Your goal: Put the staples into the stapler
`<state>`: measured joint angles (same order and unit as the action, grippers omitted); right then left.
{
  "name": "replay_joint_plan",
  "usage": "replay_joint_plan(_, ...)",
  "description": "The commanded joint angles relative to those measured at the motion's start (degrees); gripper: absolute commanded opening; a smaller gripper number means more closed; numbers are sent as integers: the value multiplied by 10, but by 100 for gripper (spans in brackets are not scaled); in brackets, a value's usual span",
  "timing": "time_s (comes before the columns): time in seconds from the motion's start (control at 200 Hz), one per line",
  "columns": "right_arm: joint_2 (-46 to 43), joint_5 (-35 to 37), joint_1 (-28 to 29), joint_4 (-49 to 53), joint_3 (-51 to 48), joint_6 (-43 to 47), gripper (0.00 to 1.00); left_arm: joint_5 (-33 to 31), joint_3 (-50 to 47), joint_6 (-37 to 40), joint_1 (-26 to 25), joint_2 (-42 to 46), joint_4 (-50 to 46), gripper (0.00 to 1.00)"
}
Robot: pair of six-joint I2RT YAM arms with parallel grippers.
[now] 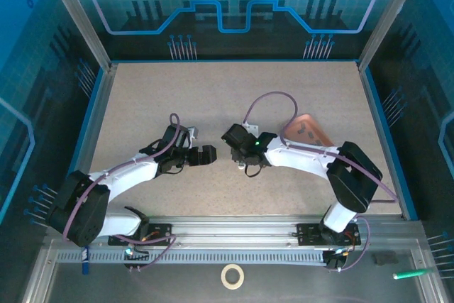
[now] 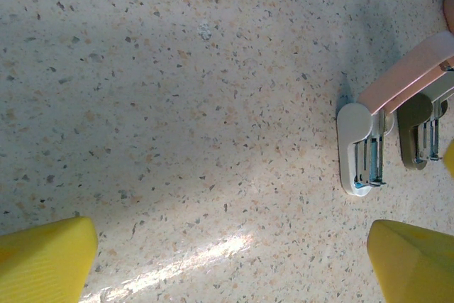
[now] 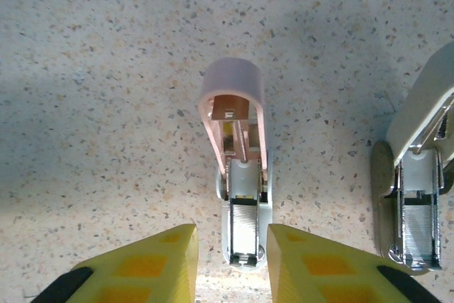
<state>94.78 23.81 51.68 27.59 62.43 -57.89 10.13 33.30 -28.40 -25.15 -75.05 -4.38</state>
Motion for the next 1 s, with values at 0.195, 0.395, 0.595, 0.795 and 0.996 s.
replay_joint_plan(0.195, -2, -15, -18, 3, -20, -4, 28, 4, 16, 10, -3, 4, -3, 99)
replay_joint_plan(0.395, 7, -38, -28, -28, -39, -10, 27, 2, 15, 10, -4, 4, -4, 99)
replay_joint_plan(0.595, 19, -50, -34, -40, -45, -13, 27, 1, 16, 11, -4, 3, -6, 99)
replay_joint_plan(0.795, 27, -55, -41, -48, -53, -14, 27, 0, 17, 11, -3, 3, -8, 99)
replay_joint_plan(0.996, 34, -63, -43, -55, -55, -14, 25, -1, 17, 11, -3, 3, -8, 99)
